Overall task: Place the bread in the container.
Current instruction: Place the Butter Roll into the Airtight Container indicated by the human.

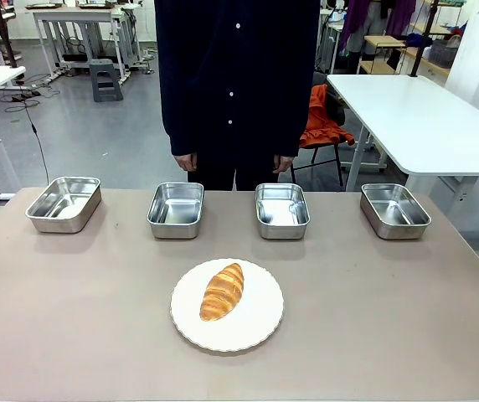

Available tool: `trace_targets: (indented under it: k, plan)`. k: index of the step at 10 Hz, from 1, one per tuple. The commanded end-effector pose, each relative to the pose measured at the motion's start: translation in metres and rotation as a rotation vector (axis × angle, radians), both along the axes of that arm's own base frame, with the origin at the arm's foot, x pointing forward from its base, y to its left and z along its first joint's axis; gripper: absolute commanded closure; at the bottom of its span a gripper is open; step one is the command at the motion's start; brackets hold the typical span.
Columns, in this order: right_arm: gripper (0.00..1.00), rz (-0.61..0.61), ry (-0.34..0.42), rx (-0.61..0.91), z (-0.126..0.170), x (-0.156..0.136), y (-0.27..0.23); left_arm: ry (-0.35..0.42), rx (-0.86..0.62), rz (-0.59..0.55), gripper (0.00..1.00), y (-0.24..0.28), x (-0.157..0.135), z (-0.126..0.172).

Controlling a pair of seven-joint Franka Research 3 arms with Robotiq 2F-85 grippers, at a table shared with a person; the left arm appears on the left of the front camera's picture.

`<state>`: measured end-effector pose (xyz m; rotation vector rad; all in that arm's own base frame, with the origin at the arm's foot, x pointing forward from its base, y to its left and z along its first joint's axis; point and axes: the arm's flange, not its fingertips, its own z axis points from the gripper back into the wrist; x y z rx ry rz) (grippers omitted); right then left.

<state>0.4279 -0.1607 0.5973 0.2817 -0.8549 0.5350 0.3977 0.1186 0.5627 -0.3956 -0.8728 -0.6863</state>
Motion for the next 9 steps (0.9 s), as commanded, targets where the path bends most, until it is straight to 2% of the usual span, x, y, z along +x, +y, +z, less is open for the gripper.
trace_targets:
  k: [1, 9]
  plan:
    - [0.0, 0.009, -0.009, 0.017, -0.0011, -0.0001, 0.0001, -0.004, 0.0, 0.0, 0.0, 0.0001, -0.0009, 0.0007]
    - [0.0, 0.009, -0.009, 0.017, -0.0011, -0.0001, 0.0001, -0.004, 0.0, 0.0, 0.0, 0.0001, -0.0009, 0.0007]
